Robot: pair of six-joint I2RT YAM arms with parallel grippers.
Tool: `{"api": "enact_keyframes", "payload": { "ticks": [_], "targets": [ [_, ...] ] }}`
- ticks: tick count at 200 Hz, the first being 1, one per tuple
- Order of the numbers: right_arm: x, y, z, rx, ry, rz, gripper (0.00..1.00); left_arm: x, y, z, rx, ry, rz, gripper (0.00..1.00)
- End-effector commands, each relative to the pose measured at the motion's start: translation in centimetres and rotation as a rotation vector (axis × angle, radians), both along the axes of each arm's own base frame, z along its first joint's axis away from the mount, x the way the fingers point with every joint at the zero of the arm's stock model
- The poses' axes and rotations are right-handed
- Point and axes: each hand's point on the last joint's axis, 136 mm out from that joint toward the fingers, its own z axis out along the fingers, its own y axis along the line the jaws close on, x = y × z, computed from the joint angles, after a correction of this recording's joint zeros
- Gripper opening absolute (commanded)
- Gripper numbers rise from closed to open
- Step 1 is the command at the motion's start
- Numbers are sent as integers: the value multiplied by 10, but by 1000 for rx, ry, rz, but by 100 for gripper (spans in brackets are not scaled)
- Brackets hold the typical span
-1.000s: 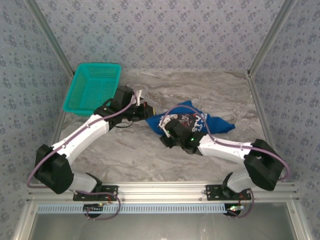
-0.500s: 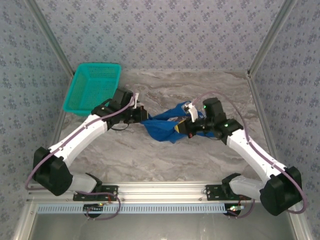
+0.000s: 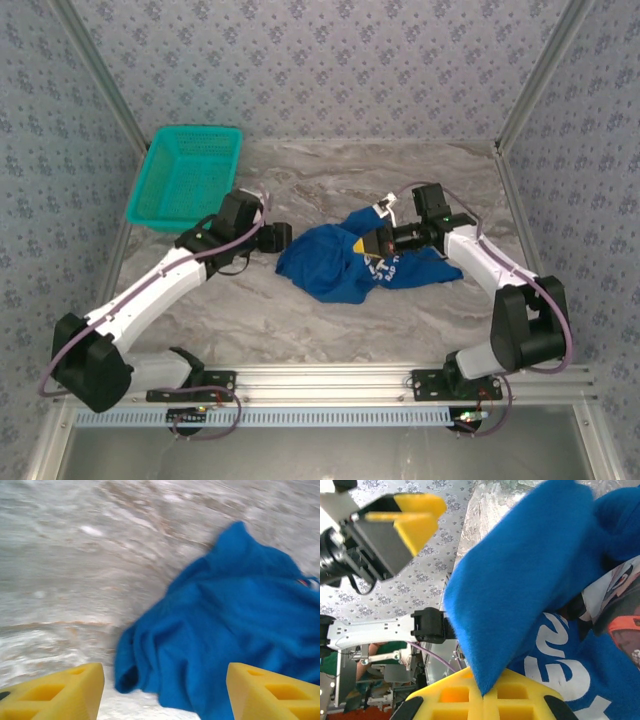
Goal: Fold the inside-out t-shirt
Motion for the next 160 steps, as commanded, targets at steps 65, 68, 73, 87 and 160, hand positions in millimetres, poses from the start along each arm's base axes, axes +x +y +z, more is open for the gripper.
{"api": "enact_keyframes", "payload": {
  "ticks": [65, 68, 73, 87, 160],
  "targets": [
    [4, -2, 16, 31, 4, -1, 0, -43, -139, -8, -187, -70, -609, 58],
    [3, -2, 17, 30, 0, -1, 0, -41, -140, -10, -175, -67, -606, 58],
    [3, -2, 18, 29, -3, -4, 0, -37, -141, -14, -160, -59, -603, 57],
    [2, -3, 19, 27, -6, -5, 0, -34, -145, -23, -139, -50, -621, 54],
    [20, -63, -15, -444, -62, -242, 4, -45, -135, 25, -338, -92, -659, 0]
  ]
}}
